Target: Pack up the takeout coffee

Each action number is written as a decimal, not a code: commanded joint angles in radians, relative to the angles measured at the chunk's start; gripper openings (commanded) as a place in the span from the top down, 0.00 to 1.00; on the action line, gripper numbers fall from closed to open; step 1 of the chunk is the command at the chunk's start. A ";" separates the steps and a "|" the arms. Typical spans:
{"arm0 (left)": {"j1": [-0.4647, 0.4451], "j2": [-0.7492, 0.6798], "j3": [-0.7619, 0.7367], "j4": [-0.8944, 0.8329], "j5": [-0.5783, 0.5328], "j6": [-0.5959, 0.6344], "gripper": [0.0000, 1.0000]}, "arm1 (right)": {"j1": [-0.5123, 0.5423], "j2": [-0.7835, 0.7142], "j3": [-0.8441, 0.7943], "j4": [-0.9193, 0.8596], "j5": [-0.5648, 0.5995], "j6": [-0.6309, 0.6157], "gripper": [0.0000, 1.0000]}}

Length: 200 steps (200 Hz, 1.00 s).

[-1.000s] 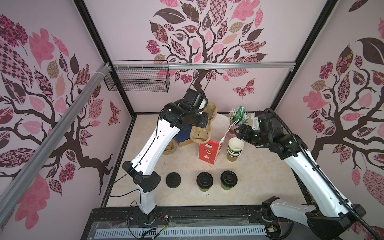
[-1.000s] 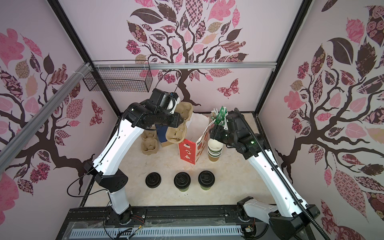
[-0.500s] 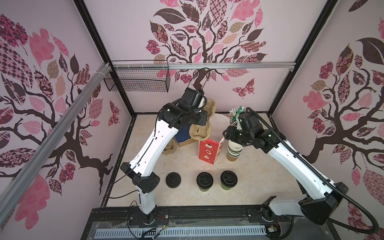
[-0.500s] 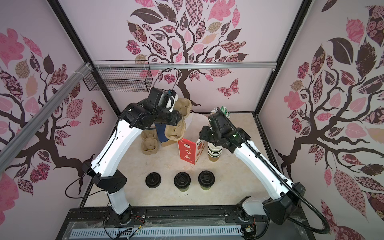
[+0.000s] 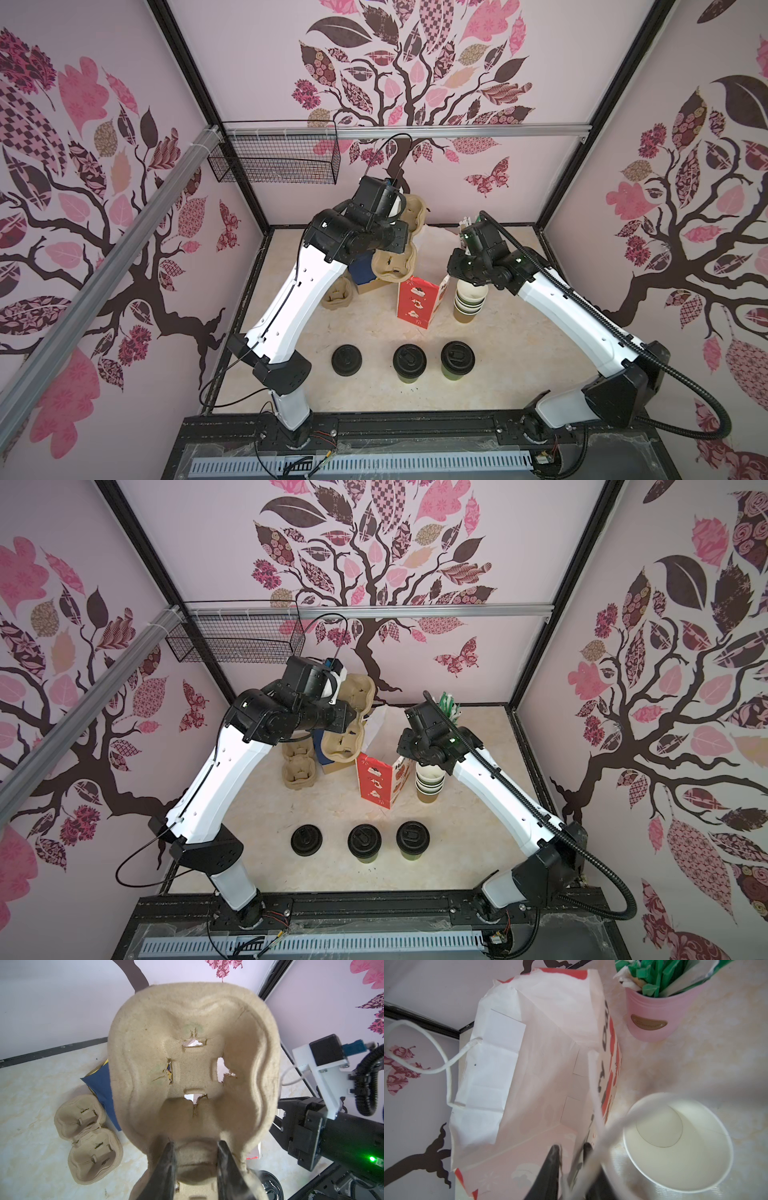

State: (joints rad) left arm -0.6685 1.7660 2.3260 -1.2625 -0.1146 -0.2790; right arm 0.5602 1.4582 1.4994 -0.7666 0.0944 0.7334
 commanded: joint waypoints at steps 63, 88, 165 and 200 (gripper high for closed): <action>-0.004 -0.040 -0.019 0.006 -0.006 0.005 0.80 | 0.006 -0.019 0.027 -0.053 -0.070 0.008 0.99; -0.005 -0.043 -0.015 0.007 0.007 -0.005 0.80 | 0.007 -0.028 0.024 -0.052 -0.100 0.014 0.99; -0.007 -0.030 -0.001 0.010 0.039 -0.025 0.80 | 0.014 -0.050 0.018 -0.054 -0.185 0.035 0.98; -0.006 -0.035 -0.027 0.019 0.040 -0.035 0.80 | 0.014 -0.059 -0.004 -0.072 -0.171 0.038 0.95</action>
State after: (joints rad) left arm -0.6716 1.7435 2.3219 -1.2652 -0.0849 -0.2993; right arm 0.5682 1.4425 1.4990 -0.7963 -0.0677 0.7631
